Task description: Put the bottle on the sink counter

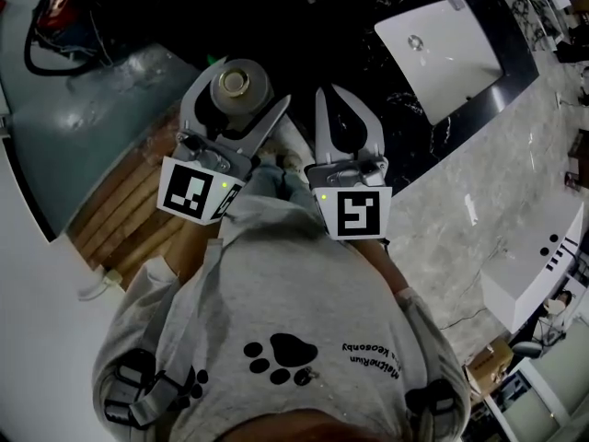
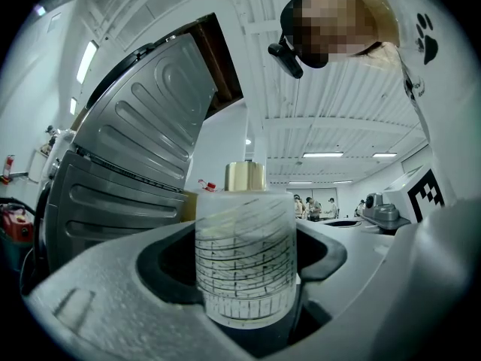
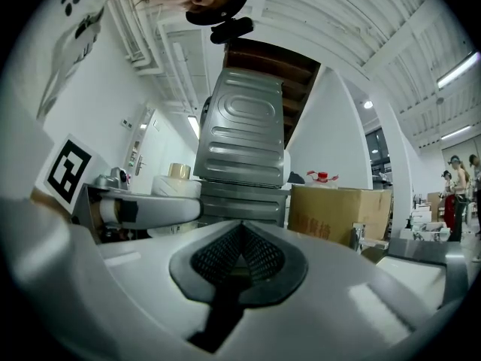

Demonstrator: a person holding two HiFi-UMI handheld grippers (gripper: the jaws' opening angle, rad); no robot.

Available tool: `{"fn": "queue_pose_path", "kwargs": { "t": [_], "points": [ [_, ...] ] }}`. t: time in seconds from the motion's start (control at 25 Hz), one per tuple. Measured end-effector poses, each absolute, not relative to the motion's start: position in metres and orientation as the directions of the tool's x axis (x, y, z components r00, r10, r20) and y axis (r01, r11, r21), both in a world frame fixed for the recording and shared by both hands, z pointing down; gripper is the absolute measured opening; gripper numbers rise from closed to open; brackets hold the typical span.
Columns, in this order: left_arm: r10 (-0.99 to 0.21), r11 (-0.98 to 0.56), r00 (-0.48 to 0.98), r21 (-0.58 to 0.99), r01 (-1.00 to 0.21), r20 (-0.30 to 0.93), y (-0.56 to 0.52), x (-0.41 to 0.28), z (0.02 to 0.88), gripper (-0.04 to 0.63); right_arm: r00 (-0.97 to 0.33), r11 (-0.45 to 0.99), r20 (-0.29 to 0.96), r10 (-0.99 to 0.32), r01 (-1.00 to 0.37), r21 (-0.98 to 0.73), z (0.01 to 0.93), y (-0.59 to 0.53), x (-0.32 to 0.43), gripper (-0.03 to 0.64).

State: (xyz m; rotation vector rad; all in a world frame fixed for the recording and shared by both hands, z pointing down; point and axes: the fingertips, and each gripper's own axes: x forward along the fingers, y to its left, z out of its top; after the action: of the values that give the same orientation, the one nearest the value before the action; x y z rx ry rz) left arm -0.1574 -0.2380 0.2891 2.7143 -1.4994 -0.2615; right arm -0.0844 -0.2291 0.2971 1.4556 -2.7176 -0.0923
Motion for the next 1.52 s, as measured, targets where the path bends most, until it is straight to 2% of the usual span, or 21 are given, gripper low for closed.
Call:
{"fn": "queue_pose_path", "kwargs": {
  "t": [0.88, 1.52],
  "points": [
    [-0.761, -0.648, 0.641, 0.108, -0.754, -0.098, -0.32, -0.149, 0.365, 0.342, -0.526, 0.541, 0.162, -0.835, -0.838, 0.07, 0.373, -0.302, -0.095, 0.002],
    [-0.684, -0.725, 0.73, 0.131, -0.677, -0.014, -0.358, -0.141, 0.421, 0.342, -0.496, 0.524, 0.249, -0.831, -0.85, 0.054, 0.414, -0.345, -0.099, 0.002]
  ]
}}
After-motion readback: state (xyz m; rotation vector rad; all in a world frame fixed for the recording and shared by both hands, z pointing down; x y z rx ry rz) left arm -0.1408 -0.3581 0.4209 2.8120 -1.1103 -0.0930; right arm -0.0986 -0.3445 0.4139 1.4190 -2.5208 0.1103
